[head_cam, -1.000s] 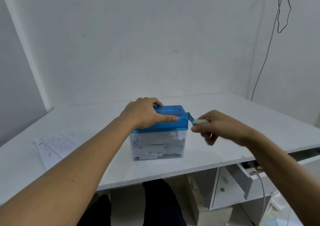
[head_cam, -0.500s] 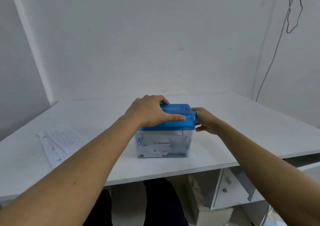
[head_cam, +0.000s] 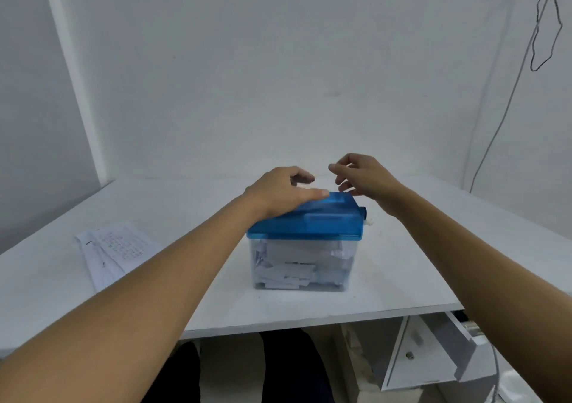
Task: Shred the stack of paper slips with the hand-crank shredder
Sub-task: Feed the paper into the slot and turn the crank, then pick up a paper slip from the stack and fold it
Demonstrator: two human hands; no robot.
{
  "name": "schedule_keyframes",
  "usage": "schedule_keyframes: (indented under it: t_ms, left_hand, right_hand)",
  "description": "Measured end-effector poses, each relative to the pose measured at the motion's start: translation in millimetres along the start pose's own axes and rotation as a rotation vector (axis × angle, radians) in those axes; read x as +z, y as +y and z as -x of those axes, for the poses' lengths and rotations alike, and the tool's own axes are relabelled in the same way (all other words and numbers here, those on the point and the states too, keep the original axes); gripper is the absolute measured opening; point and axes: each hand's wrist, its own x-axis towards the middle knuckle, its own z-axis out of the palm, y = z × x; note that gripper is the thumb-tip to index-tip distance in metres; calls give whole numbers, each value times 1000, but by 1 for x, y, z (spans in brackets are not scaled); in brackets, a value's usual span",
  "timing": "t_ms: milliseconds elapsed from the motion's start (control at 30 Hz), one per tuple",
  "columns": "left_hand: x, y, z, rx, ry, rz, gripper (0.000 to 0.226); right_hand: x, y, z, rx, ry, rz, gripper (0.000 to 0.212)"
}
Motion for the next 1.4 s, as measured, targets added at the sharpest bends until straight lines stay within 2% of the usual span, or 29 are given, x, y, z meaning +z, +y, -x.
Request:
schedule_keyframes:
  t_ms: [100, 233, 533, 633, 733, 833, 933, 1000, 1067, 1233, 1400]
  left_hand:
    - [-18, -1, 3, 48, 171, 252, 30]
    - [-50, -29, 17, 12, 312, 243, 15]
    - [-122, -131, 78, -237, 433, 180, 11]
    - [-136, -165, 104, -314, 482, 186, 13]
    - [-134, -199, 126, -409, 547, 114, 13]
    - [-117, -231, 145, -499, 578, -49, 32]
    - [-101, -248, 159, -584, 578, -272, 48]
    - [-97, -247, 158, -577, 547, -371, 49]
    - [-95, -248, 157, -557, 471, -448, 49]
    - [-95, -252, 158, -549, 394, -524, 43]
    - [-94, -251, 158, -548, 399, -532, 43]
  right_hand:
    - [8, -25, -2, -54, -89, 115, 23]
    - [26, -58, -1, -86, -242, 280, 22]
    - [115, -121, 8, -268, -284, 324, 15]
    - [153, -141, 24, -362, -269, 345, 17]
    - [191, -149, 37, -391, -328, 344, 17]
    - [234, -142, 40, -323, -427, 366, 28]
    - [279, -125, 34, -192, -473, 406, 53]
    - [304, -111, 28, -129, -470, 430, 76]
    - [326, -99, 31, -117, -487, 467, 86]
    - [344, -70, 45, -250, -467, 538, 82]
    - [345, -65, 40, -244, -461, 518, 78]
